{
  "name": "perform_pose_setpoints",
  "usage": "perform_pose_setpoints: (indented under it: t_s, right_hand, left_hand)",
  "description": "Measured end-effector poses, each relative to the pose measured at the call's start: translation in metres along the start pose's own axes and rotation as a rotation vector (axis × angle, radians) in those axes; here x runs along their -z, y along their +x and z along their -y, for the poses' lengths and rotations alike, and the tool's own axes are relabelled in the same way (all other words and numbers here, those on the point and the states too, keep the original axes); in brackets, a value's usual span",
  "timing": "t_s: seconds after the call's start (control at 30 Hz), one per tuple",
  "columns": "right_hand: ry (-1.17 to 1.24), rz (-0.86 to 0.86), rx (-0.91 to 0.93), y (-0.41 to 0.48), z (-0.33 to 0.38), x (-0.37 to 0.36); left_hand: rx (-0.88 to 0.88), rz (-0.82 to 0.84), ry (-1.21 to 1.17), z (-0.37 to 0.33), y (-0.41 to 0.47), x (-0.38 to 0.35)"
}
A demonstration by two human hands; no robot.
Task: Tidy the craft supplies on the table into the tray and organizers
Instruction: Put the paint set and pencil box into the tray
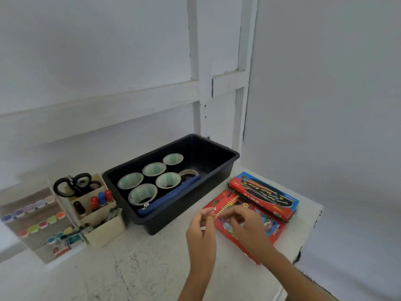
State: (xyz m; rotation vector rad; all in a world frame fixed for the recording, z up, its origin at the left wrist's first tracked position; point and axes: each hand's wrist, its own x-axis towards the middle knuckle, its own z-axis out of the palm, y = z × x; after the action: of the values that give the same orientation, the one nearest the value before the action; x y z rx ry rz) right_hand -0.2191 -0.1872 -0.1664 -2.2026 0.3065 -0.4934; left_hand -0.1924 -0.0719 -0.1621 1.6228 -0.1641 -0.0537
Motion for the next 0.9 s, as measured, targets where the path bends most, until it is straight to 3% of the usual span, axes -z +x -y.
perform_pose_setpoints:
  t_s: [0.17,0.33,0.5,0.67,0.9]
  right_hand:
    - [0.002,-0.089,-0.106,0.034,-0.031,0.044]
    - [-0.150,-0.076,-0.099,0.084,-0.074,0.081]
    - [-0.213,0.111,-0.054,0.128,-0.120,0.096]
    - [-0.096,0.315,-0.030,0.148,-0.131,0.095]
    - [-0.012,0.267,-0.027,0.151,-0.143,0.090]
  left_hand:
    - [0.095,0.163,-0.039,-0.001,0.016,-0.054]
    - [0.188,0.186,-0.039,0.005,0.038,-0.107]
    - [0.271,0.007,-0.021,0.017,0.064,-0.153]
    - [0.300,-0.212,0.046,0.029,0.078,-0.177]
    - [0.219,-0.357,0.314,0.027,0.067,-0.197]
